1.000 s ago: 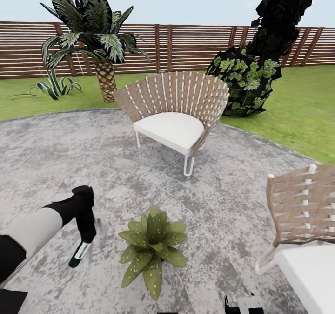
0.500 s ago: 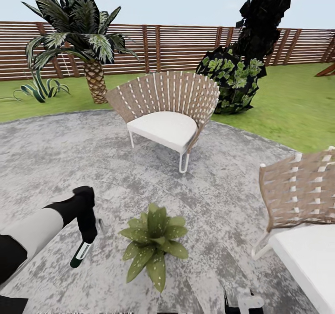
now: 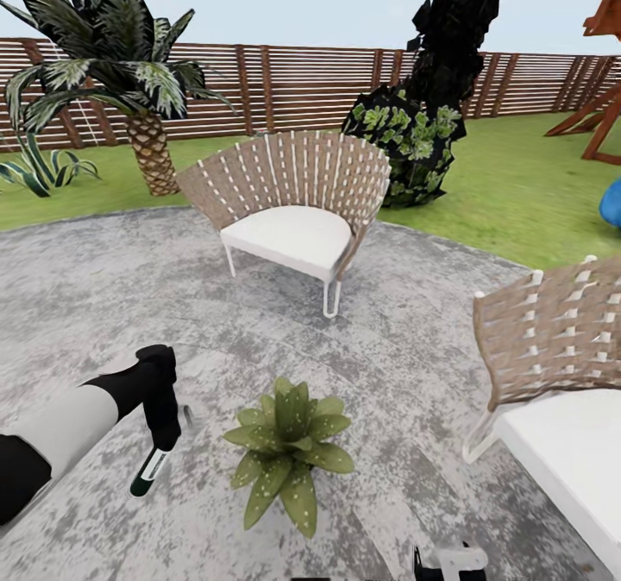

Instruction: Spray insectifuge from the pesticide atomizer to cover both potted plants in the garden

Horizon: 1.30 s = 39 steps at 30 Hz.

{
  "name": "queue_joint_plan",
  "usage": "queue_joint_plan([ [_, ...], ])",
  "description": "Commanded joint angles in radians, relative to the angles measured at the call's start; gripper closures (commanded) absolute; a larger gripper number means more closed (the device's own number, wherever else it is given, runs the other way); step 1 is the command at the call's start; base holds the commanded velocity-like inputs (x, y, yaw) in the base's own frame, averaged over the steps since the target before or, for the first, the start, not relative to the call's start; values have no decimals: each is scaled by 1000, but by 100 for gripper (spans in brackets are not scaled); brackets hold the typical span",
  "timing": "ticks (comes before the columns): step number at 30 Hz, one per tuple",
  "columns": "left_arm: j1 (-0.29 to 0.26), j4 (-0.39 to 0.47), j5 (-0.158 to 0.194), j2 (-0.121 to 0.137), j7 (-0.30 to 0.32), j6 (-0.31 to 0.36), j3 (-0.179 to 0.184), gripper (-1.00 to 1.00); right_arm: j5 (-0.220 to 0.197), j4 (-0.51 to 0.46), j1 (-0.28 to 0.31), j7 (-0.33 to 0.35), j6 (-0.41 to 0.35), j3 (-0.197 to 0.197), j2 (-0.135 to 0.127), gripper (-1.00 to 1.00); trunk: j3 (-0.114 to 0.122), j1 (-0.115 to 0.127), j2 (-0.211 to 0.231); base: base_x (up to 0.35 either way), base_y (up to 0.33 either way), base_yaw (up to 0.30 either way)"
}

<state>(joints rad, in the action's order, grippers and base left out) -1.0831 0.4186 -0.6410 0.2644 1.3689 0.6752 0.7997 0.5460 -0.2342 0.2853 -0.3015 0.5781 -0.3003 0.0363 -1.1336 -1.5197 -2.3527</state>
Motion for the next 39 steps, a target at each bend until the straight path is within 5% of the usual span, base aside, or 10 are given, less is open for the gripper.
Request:
queue_joint_plan([
  [1,0,3,-5,1,7,10,1,100,11,1,1,-5,2,-6,1,-100,-1,0,0,1,0,-286],
  [20,-1,6,-9,0,-16,2,10,100,11,1,0,-2,2,-6,1,-100,-1,0,0,104,58,-298],
  [24,-16,66,-51,-21,6,-3,17,100,11,2,1,-2,2,-5,-1,-100,-1,0,0,0,0,-63],
  [27,-9,67,-90,-5,12,-4,22,100,11,1,0,-3,2,-6,0,-100,-1,0,0,0,0,-3],
  [30,-1,66,-117,54,15,-7,16,100,11,2,1,-2,2,-5,-1,-100,-1,0,0,0,0,0],
  [33,-1,74,-113,45,16,3,13,100,11,1,1,-6,2,-5,1,-100,-1,0,0,0,0,0],
  [39,-3,83,-113,15,5,8,-106,100,14,1,0,-5,4,-5,0,-100,-1,0,0,-79,-146,137],
])
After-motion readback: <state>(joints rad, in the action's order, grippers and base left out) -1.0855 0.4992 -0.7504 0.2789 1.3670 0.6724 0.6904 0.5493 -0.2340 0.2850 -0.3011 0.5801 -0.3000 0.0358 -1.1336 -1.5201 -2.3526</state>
